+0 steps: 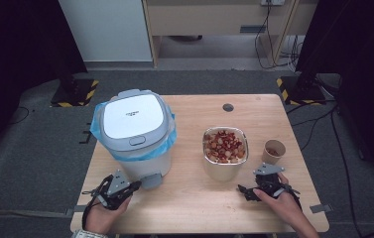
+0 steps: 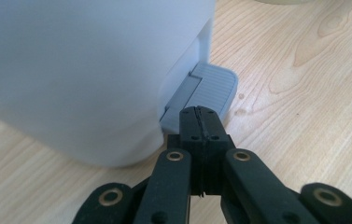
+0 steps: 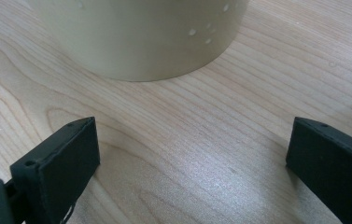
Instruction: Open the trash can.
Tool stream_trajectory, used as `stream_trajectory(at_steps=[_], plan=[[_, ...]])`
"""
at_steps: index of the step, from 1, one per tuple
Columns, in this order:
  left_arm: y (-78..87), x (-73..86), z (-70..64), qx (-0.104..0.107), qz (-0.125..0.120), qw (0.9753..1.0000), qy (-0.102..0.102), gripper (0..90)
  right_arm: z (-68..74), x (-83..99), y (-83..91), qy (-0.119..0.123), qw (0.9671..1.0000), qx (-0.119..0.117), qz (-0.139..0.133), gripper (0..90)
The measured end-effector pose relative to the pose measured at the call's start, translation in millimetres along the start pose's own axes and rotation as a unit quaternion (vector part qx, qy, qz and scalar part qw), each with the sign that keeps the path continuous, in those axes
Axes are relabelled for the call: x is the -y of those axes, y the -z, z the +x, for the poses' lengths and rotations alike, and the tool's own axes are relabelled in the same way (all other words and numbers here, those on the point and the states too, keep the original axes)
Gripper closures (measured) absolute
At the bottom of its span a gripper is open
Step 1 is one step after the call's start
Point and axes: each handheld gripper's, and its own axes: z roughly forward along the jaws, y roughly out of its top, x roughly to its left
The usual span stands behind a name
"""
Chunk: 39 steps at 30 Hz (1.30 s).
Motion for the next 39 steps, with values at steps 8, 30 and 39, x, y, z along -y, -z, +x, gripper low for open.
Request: stream_trajectory(at_steps=[8,30,39], plan=[[-12.5,-6.8,-6.1,0.006,0.010,0.9993,-0.036,89.9,0.2,0.5,0.4,-0.001,1.0000,0.001,0.000,3.1],[-39.7,-19.2,-14.5,0.001,0.024,0.9972,-0.070,89.7,0.4,1.2,1.1,-0.001,1.0000,0.002,0.000,3.0],[-41.6,-17.5,-14.8,-0.002,0.029,0.9974,-0.065,89.8,0.5,1.3,1.3,-0.002,1.0000,0.001,0.000,3.0]])
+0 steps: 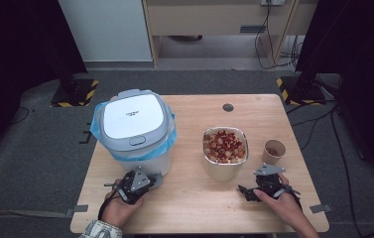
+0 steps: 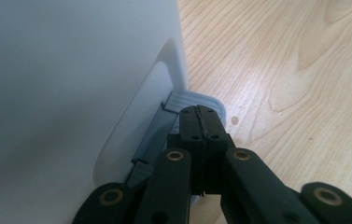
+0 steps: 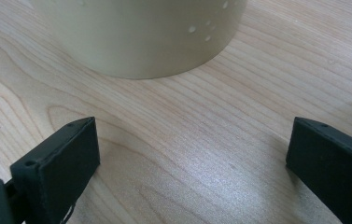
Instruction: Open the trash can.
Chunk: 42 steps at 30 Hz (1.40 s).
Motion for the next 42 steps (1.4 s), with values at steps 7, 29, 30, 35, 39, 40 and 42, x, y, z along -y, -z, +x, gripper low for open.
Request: stream_trajectory(at_steps=[7,29,30,35,39,40,42], plan=[[-1.6,-0.2,-2.4,-0.006,0.008,0.9999,-0.007,89.9,0.0,0.0,0.0,0.000,1.0000,0.000,0.000,3.0],[-10.6,2.3,-3.2,0.002,0.031,0.9994,-0.015,89.9,0.1,0.0,0.0,0.000,1.0000,0.000,0.000,3.0],[-10.9,2.2,-3.0,0.003,0.033,0.9993,-0.015,89.9,0.0,0.0,0.0,0.000,1.0000,0.000,0.000,3.0],[-11.7,1.7,-4.5,-0.001,0.034,0.9993,-0.018,89.9,0.1,0.0,0.0,-0.001,1.0000,0.001,0.000,3.0],[-11.6,1.6,-4.7,-0.002,0.035,0.9991,-0.023,89.9,0.1,0.0,0.1,-0.001,1.0000,0.000,0.000,3.0],[-11.6,1.6,-4.7,-0.002,0.035,0.9991,-0.023,89.9,0.1,0.0,0.1,-0.001,1.0000,0.000,0.000,3.0],[-11.4,1.8,-4.2,-0.001,0.035,0.9992,-0.021,89.9,-0.4,0.2,0.5,-0.002,1.0000,-0.002,0.000,3.4]])
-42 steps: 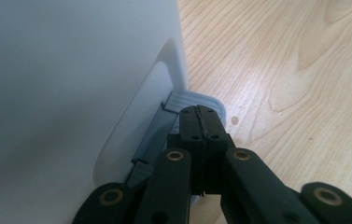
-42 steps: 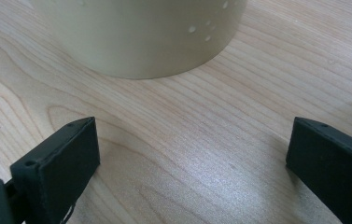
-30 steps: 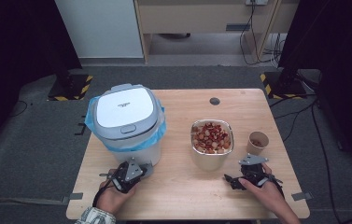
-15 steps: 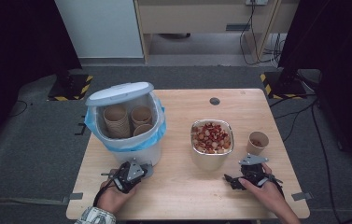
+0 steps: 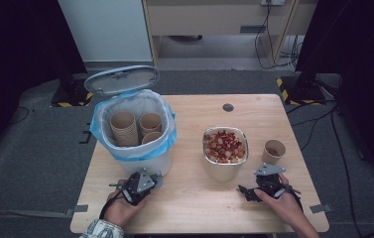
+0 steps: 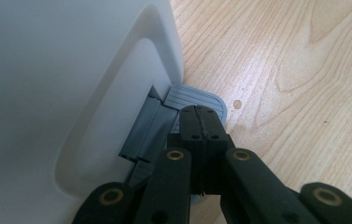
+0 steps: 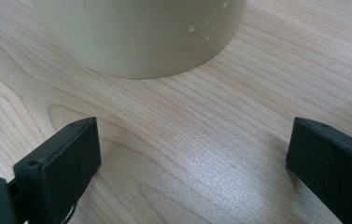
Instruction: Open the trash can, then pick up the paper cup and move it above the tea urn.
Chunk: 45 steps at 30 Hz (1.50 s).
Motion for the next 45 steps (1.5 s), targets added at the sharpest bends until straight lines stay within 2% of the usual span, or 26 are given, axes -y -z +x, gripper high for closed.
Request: stream_trajectory(at_steps=[3,6,8,26,31,37,45], plan=[[0.0,0.1,0.3,0.001,-0.001,1.0000,0.001,89.9,-1.7,0.1,2.1,0.005,1.0000,-0.004,0.004,5.7],[-0.1,0.1,0.2,0.001,-0.001,1.0000,0.001,89.9,-2.5,0.4,4.4,0.009,0.9999,0.002,0.006,5.9],[0.0,0.2,0.6,0.002,-0.001,1.0000,0.001,89.9,-3.6,0.0,9.1,0.010,0.9999,0.009,-0.006,6.6],[0.0,0.7,1.5,0.005,-0.002,1.0000,0.005,89.9,-22.7,9.3,34.8,-0.022,0.9984,0.044,-0.026,6.1],[0.1,0.6,1.3,0.004,-0.002,1.0000,0.004,89.9,-30.6,12.4,38.0,-0.033,0.9975,0.057,-0.026,6.1],[-0.1,0.7,1.5,0.005,-0.003,1.0000,0.005,89.8,-34.8,14.6,40.9,-0.045,0.9965,0.064,-0.027,6.1],[0.0,0.6,1.3,0.004,-0.002,1.0000,0.005,89.9,-41.5,14.7,44.3,-0.056,0.9941,0.085,-0.037,6.1]])
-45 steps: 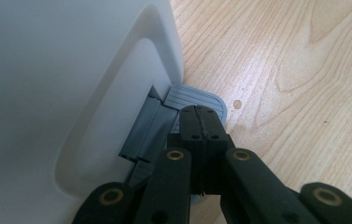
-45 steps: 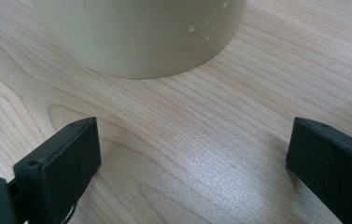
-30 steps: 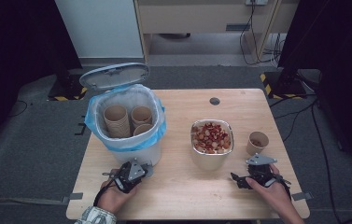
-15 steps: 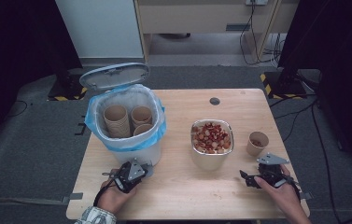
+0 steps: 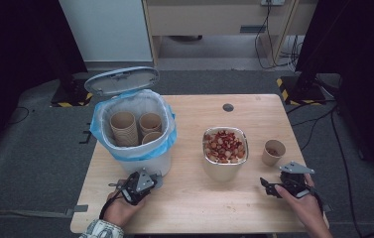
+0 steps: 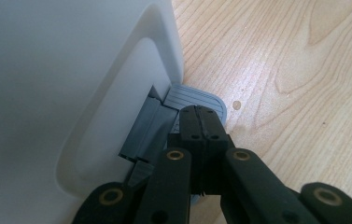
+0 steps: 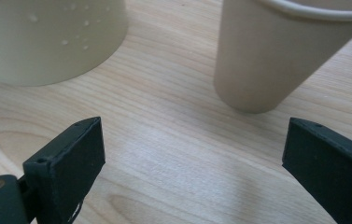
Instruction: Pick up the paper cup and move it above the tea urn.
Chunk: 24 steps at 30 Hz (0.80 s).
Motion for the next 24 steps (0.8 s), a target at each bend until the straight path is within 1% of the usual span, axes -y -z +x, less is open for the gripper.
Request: stream_trajectory(at_steps=[4,11,13,17,20,24], plan=[[0.0,0.0,0.1,0.000,0.000,1.0000,0.001,89.8,-3.9,-0.8,0.5,-0.011,0.9998,0.014,-0.006,5.9],[0.0,0.0,0.5,0.001,0.000,1.0000,0.002,89.8,-10.5,-3.5,-0.1,-0.026,0.9990,0.031,-0.017,6.0],[0.0,0.0,0.4,0.001,0.000,1.0000,0.001,89.8,-11.1,-3.7,0.1,-0.029,0.9990,0.031,-0.016,5.9],[0.0,0.1,0.5,0.002,0.000,1.0000,0.002,89.8,-13.9,-5.7,0.3,-0.036,0.9983,0.035,-0.029,5.7],[0.0,0.1,0.7,0.003,-0.001,1.0000,0.002,89.8,-13.5,-8.4,-1.9,-0.033,0.9983,0.035,-0.033,5.2],[-0.1,0.0,0.7,0.002,-0.001,1.0000,0.002,89.8,-13.3,-11.9,-5.1,-0.035,0.9981,0.033,-0.038,4.7]])
